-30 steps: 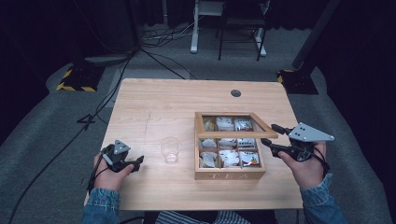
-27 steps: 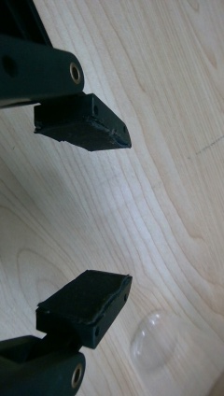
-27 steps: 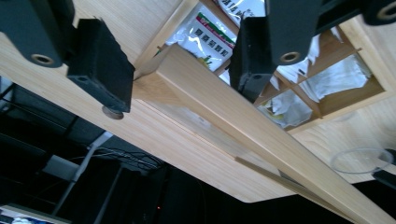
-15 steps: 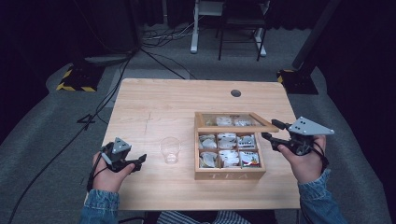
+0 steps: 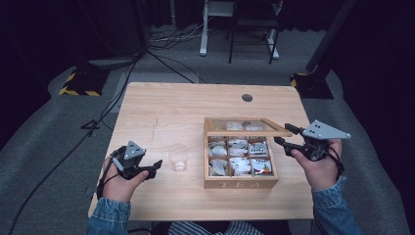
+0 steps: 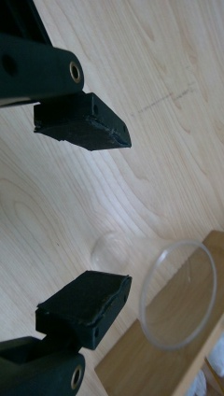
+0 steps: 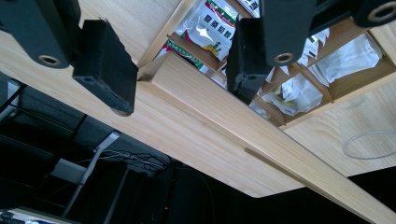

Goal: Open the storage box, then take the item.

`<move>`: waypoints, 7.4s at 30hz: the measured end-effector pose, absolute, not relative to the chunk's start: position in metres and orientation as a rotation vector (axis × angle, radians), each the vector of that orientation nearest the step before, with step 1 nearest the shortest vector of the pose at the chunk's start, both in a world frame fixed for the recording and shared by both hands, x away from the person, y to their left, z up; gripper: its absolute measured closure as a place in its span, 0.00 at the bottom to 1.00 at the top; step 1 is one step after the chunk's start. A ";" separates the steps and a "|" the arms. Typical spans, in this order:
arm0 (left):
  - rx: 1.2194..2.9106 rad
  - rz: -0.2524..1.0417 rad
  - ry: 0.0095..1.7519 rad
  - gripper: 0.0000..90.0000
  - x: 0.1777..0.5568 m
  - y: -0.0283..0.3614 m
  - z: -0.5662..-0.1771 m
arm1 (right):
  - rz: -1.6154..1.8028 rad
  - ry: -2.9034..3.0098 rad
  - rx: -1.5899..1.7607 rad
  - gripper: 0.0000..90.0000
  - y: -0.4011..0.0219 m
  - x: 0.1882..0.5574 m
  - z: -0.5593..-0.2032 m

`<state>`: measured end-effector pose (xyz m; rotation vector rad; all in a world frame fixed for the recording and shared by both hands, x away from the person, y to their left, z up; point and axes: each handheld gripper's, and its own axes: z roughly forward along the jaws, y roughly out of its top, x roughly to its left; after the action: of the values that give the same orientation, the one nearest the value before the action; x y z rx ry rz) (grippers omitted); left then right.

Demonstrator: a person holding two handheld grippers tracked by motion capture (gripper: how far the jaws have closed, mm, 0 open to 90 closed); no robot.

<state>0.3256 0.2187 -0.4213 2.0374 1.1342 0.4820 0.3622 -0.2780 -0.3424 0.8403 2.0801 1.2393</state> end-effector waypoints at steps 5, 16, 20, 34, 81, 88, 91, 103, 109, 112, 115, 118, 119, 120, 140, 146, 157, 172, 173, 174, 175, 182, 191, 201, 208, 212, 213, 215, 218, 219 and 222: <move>2.034 0.473 1.092 0.32 0.322 0.206 -0.413 | 1.242 2.083 0.839 0.49 -0.278 0.362 -0.343; 2.062 0.443 0.955 0.32 0.313 0.172 -0.398 | 1.243 2.087 0.848 0.49 -0.279 0.362 -0.344; 2.080 0.432 0.907 0.32 0.310 0.156 -0.395 | 1.246 2.089 0.846 0.49 -0.279 0.362 -0.344; 2.100 0.385 0.801 0.33 0.311 0.102 -0.400 | 1.265 2.096 0.844 0.49 -0.281 0.364 -0.344; 2.252 0.371 0.602 0.69 0.342 0.042 -0.438 | 1.254 2.106 0.853 0.48 -0.279 0.367 -0.349; 2.291 0.316 0.551 0.93 0.343 0.040 -0.440 | 1.253 2.110 0.856 0.47 -0.280 0.366 -0.349; 2.288 0.311 0.546 0.98 0.342 0.040 -0.439 | 1.254 2.110 0.855 0.47 -0.280 0.366 -0.349; 2.200 0.324 0.575 1.00 0.340 0.049 -0.427 | 1.261 2.111 0.859 0.47 -0.280 0.367 -0.350; 2.151 0.337 0.575 1.00 0.337 0.056 -0.415 | 1.261 2.111 0.860 0.47 -0.280 0.367 -0.350; 2.136 0.333 0.572 1.00 0.336 0.059 -0.411 | 1.261 2.111 0.860 0.47 -0.280 0.367 -0.350; 2.117 0.333 0.578 1.00 0.335 0.062 -0.408 | 1.261 2.111 0.860 0.47 -0.280 0.367 -0.350; 2.109 0.336 0.579 1.00 0.335 0.065 -0.404 | 1.262 2.111 0.861 0.47 -0.280 0.367 -0.350; 2.102 0.337 0.582 1.00 0.334 0.066 -0.403 | 1.263 2.111 0.861 0.47 -0.280 0.367 -0.350; 2.099 0.338 0.581 1.00 0.334 0.067 -0.402 | 1.263 2.112 0.862 0.47 -0.280 0.367 -0.350; 2.060 0.365 0.638 1.00 0.332 0.105 -0.380 | 1.269 2.115 0.866 0.47 -0.281 0.368 -0.350; 2.047 0.376 0.663 1.00 0.333 0.119 -0.376 | 1.270 2.116 0.865 0.47 -0.281 0.368 -0.350; 2.017 0.414 0.736 1.00 0.335 0.147 -0.372 | 1.270 2.116 0.865 0.47 -0.281 0.368 -0.351; 1.983 0.384 0.917 1.00 0.347 0.172 -0.387 | 1.268 2.118 0.866 0.47 -0.281 0.368 -0.351; 1.979 0.383 0.929 1.00 0.347 0.173 -0.388 | 1.268 2.118 0.866 0.47 -0.281 0.368 -0.351; 1.980 0.376 0.936 1.00 0.348 0.174 -0.389 | 1.268 2.118 0.866 0.47 -0.281 0.368 -0.351; 1.977 0.364 0.943 1.00 0.348 0.174 -0.390 | 1.268 2.118 0.866 0.47 -0.281 0.368 -0.351; 1.972 0.275 0.984 1.00 0.354 0.176 -0.399 | 1.260 2.122 0.868 0.47 -0.280 0.369 -0.352; 2.004 0.273 0.998 1.00 0.359 0.174 -0.408 | 1.257 2.123 0.870 0.47 -0.280 0.369 -0.353; 2.064 0.276 1.001 0.94 0.362 0.168 -0.415 | 1.256 2.123 0.869 0.47 -0.280 0.369 -0.353; 2.023 0.339 0.980 0.54 0.359 0.168 -0.409 | 1.256 2.124 0.869 0.47 -0.280 0.369 -0.353; 2.000 0.382 0.993 0.47 0.358 0.174 -0.404 | 1.255 2.125 0.869 0.47 -0.280 0.369 -0.353; 1.994 0.391 0.997 0.46 0.358 0.177 -0.403 | 1.255 2.126 0.869 0.47 -0.280 0.369 -0.353; 1.990 0.414 1.005 0.43 0.357 0.183 -0.402 | 1.254 2.129 0.871 0.47 -0.280 0.369 -0.353; 1.995 0.458 1.009 0.41 0.357 0.192 -0.401 | 1.252 2.133 0.872 0.47 -0.280 0.369 -0.353; 1.998 0.473 1.010 0.40 0.357 0.194 -0.401 | 1.252 2.135 0.873 0.47 -0.280 0.369 -0.353; 2.022 0.523 1.009 0.38 0.357 0.201 -0.401 | 1.254 2.138 0.875 0.47 -0.281 0.369 -0.353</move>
<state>0.3567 0.2009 -0.4011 2.0216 1.0095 0.5229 0.3690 -0.2807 -0.3528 0.8750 2.1378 1.2536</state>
